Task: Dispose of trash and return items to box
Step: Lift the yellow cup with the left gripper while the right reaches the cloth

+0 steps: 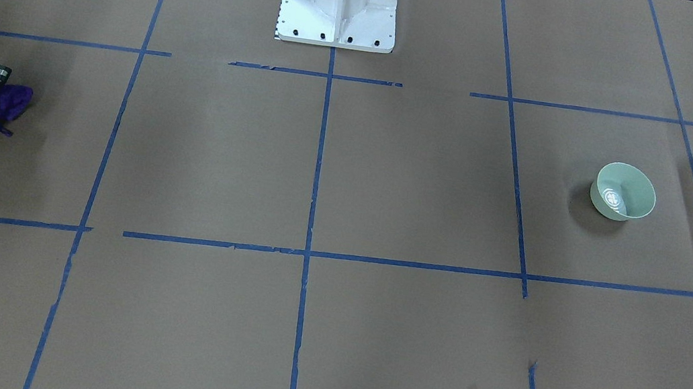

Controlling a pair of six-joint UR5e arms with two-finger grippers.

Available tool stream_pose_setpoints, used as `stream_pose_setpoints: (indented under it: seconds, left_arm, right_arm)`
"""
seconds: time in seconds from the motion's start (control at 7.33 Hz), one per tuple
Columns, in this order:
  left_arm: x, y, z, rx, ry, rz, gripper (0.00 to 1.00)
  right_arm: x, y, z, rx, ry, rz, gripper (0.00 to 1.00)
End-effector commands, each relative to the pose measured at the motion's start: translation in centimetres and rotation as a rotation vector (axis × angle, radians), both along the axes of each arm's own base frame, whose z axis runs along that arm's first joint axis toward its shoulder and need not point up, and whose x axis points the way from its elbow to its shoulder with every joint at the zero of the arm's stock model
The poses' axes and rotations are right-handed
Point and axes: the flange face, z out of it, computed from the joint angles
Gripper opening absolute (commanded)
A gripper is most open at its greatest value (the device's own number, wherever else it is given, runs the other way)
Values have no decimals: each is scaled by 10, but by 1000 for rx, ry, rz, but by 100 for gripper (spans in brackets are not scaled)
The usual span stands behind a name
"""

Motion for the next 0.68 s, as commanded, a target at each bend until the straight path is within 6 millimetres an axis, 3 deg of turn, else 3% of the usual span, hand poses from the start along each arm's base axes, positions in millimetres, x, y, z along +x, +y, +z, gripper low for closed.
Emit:
stream_pose_setpoints:
  seconds: [0.0,0.14,0.27,0.41,0.55]
  left_arm:
    - [-91,-2,116,-26,45,104,0]
    - [-91,25,169,-49,56,116,0]
    - [-87,67,224,-94,68,108,0]
    - [-83,100,260,-159,82,89,0]
    - [-75,136,288,-224,129,64,0]
  right_arm:
    - [31,1,-63,-27,22,50,0]
    - [54,0,-83,-38,14,76,0]
    - [79,-12,-110,-43,-28,79,0]
    - [106,-34,-136,-36,-48,101,0]
    - [135,-44,-156,-21,-25,93,0]
